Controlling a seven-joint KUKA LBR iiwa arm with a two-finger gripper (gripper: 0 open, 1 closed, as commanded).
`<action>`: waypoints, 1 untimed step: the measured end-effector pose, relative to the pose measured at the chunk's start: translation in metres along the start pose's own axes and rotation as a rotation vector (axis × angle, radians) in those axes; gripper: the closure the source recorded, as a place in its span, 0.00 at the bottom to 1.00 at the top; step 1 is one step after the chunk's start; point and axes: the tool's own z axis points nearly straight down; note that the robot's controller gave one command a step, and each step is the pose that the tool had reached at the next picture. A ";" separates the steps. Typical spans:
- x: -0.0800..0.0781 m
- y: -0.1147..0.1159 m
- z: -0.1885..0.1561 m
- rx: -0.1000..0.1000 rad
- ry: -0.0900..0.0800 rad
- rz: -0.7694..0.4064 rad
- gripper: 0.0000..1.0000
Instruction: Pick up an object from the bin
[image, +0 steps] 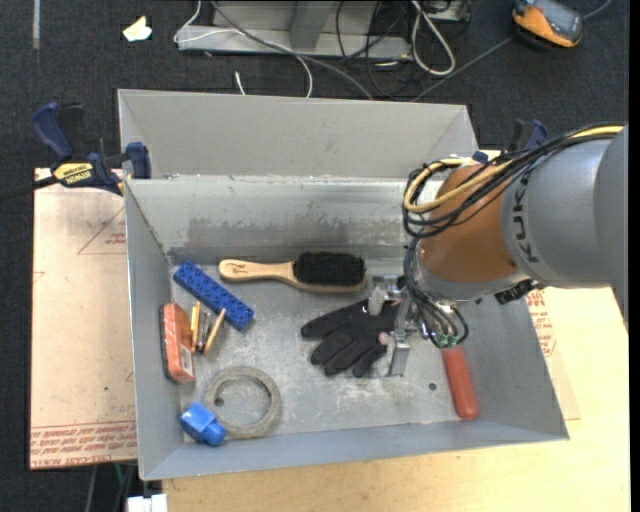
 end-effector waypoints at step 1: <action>-0.012 0.015 0.022 0.000 0.000 0.063 0.00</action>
Offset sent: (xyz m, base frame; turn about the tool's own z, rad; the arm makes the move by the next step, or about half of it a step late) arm 0.0342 0.0468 -0.0142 0.0333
